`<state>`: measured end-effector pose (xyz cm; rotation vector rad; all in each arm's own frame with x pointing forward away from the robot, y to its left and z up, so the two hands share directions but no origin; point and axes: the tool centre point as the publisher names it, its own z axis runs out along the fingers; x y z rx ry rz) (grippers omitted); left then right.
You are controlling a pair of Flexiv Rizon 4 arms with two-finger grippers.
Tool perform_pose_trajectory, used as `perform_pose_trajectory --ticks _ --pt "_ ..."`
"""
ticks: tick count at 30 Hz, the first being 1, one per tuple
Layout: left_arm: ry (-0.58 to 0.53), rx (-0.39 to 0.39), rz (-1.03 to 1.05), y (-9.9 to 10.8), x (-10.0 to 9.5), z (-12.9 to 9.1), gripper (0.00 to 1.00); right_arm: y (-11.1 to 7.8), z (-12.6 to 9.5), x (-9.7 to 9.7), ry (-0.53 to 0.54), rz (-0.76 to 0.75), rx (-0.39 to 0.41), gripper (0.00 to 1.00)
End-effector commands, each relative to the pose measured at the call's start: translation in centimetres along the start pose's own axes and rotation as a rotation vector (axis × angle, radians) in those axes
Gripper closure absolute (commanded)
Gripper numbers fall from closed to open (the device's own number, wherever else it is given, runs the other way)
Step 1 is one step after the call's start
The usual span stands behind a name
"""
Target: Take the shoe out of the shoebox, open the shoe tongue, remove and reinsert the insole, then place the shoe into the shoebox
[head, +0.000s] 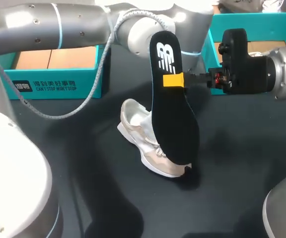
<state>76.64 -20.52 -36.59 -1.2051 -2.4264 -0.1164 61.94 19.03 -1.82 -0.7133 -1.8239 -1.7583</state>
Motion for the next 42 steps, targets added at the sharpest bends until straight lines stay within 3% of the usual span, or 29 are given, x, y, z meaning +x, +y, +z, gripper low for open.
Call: perform_pose_trajectory --ticks 1,8,15,29,42 --pt "0.177 -0.135 0.234 -0.3 -0.6 -0.5 1.00 0.0 0.3 -0.1 -0.002 0.001 0.001 1.00" --pt "0.158 -0.133 0.247 -0.2 -0.8 -0.6 1.00 0.0 0.3 -0.1 -0.002 0.001 0.001 1.00" --pt "0.070 -0.182 0.259 -0.3 -2.0 -0.9 1.00 0.0 0.3 -0.1 -0.002 0.001 0.001 1.00" --pt "0.076 -0.308 0.423 -1.5 -5.3 -1.1 1.00 0.0 0.3 -0.1 -0.002 0.001 0.001 1.00" --pt "0.147 -0.262 0.507 -1.6 -2.9 -0.3 1.00 0.0 0.3 -0.1 -0.002 0.001 0.001 1.00"
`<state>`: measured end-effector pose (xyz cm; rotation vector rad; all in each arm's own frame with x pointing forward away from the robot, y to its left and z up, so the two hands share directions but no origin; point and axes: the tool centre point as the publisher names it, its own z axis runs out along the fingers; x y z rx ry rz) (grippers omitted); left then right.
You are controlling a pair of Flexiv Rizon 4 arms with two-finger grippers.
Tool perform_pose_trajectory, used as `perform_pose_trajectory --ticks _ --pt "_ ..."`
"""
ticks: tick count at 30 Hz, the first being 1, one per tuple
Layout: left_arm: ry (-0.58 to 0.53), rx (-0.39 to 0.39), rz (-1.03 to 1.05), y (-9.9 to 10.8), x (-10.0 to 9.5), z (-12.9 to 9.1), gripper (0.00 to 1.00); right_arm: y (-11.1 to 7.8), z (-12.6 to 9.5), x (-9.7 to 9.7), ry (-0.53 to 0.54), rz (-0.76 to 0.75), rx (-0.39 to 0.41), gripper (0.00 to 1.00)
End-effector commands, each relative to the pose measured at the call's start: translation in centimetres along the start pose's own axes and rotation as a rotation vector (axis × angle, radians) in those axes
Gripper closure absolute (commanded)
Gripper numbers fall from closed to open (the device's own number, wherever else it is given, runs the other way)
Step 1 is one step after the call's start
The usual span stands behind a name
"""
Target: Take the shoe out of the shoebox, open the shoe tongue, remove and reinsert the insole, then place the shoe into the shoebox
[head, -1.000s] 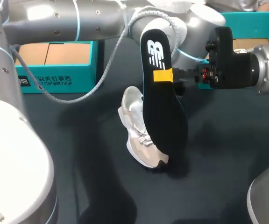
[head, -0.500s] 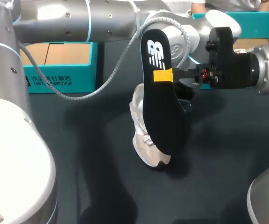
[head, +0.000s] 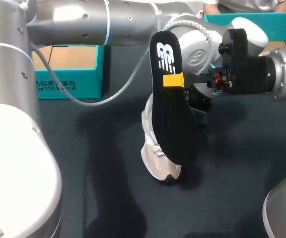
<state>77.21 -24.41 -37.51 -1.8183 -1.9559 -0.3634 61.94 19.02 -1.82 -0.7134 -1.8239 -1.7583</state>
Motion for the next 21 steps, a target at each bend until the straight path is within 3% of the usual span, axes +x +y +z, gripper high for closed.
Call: perform_pose_trajectory --ticks 1,6,17,18,19,20,21 --pt "0.000 0.001 0.002 -0.1 0.9 0.4 1.00 0.0 0.3 -0.1 -0.002 0.001 0.001 1.00" --pt "0.004 0.008 0.029 -1.0 0.8 1.6 1.00 0.0 0.3 -0.1 -0.002 0.001 0.001 1.00" --pt "0.036 -0.010 0.019 -0.8 -0.4 3.5 1.00 0.0 0.3 -0.1 -0.002 0.001 0.001 1.00" --pt "0.032 -0.017 0.019 -0.9 -0.3 3.4 0.71 0.0 0.3 -0.1 -0.002 0.001 0.001 1.00" --pt "0.029 -0.018 0.020 -0.9 -0.1 3.4 0.53 0.0 0.3 -0.1 -0.002 0.001 0.001 1.00" --pt "0.025 -0.019 0.023 -0.9 0.1 3.3 0.00 0.0 0.3 -0.1 -0.002 0.001 0.001 1.00" --pt "0.020 -0.018 0.022 -0.9 0.2 3.1 0.00 0.0 0.3 -0.1 -0.002 0.001 0.001 1.00"
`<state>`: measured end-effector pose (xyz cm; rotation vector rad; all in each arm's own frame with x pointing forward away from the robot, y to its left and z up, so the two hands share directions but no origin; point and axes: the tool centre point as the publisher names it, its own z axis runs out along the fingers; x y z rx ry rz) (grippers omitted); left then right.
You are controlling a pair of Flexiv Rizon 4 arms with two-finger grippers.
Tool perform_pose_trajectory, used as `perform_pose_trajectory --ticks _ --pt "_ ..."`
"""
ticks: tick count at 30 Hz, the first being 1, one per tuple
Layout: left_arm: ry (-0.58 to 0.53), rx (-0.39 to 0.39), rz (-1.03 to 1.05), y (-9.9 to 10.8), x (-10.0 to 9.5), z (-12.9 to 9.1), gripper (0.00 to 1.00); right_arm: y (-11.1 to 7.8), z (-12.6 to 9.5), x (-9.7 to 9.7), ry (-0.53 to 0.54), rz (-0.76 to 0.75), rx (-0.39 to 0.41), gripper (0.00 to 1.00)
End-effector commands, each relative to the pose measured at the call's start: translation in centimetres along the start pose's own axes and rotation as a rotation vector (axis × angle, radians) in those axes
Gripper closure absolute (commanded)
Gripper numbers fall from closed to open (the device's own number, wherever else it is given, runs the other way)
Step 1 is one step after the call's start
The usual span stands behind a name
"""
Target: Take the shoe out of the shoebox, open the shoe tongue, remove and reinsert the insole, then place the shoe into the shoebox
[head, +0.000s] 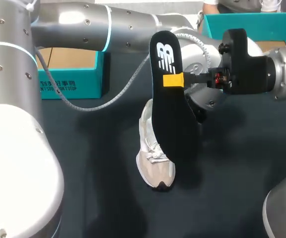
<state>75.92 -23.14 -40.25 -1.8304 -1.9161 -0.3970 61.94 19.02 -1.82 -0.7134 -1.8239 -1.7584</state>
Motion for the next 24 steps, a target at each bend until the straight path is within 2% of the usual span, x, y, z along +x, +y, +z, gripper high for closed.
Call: perform_pose_trajectory --ticks 1,7,18,24 --pt "-0.025 0.005 0.003 -0.1 0.5 -0.1 0.00 0.0 0.3 -0.1 -0.002 0.001 0.001 1.00" --pt "-0.107 -0.006 -0.018 0.1 1.6 -1.7 0.00 0.0 0.3 -0.1 -0.002 0.001 0.001 1.00" --pt "-0.429 -0.058 -0.115 2.3 3.2 -6.6 0.00 0.0 0.3 -0.1 -0.002 0.001 0.001 1.00" --pt "-0.610 -0.078 -0.127 3.4 5.0 -9.7 0.00 0.0 0.3 -0.1 -0.002 0.001 0.001 1.00"
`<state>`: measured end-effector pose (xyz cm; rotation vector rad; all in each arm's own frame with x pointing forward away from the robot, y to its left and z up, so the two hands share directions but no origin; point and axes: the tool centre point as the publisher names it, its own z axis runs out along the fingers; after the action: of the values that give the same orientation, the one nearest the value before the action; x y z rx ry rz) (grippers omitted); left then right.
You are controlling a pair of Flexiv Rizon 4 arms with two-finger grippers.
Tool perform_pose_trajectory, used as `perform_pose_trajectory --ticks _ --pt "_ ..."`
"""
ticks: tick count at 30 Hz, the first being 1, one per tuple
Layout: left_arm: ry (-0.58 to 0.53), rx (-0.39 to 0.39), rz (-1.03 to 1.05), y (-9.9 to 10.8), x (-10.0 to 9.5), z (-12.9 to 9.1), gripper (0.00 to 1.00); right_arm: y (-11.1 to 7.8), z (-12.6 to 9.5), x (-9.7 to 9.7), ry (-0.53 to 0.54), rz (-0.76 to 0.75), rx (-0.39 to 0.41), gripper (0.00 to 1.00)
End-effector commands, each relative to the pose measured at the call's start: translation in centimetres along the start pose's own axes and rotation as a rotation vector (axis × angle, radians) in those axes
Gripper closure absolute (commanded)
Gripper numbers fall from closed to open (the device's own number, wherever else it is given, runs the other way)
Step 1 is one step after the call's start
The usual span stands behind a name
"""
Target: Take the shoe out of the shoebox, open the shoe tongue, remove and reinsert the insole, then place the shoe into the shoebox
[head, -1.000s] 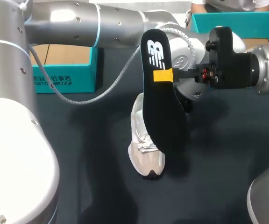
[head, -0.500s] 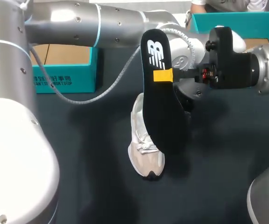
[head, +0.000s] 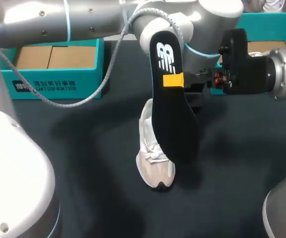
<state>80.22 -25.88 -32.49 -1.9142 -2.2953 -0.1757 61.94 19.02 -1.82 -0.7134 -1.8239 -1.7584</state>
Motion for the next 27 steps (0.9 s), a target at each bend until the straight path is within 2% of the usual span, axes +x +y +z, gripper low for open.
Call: perform_pose_trajectory --ticks 1,5,13,17,22,27 --pt "-0.275 -0.004 -0.001 0.9 2.9 -2.8 0.00 0.0 0.3 -0.1 -0.002 0.001 0.001 1.00" --pt "-0.365 -0.014 -0.006 2.0 3.3 -4.7 0.00 0.0 0.3 -0.1 -0.002 0.001 0.001 1.00" --pt "-0.577 0.017 0.059 4.3 4.3 -8.2 0.00 0.0 0.3 -0.1 -0.002 0.001 0.001 1.00" --pt "-0.687 0.022 0.124 4.2 5.4 -10.2 0.00 0.0 0.3 -0.1 -0.002 0.001 0.001 1.00" --pt "-0.784 -0.015 0.151 3.7 7.1 -12.1 0.00 0.3 -0.5 -1.5 -0.013 0.071 -0.009 1.00" --pt "-0.824 -0.051 0.127 3.7 8.8 -13.1 0.00 1.6 -2.7 -3.3 -0.028 0.115 -0.071 1.00"
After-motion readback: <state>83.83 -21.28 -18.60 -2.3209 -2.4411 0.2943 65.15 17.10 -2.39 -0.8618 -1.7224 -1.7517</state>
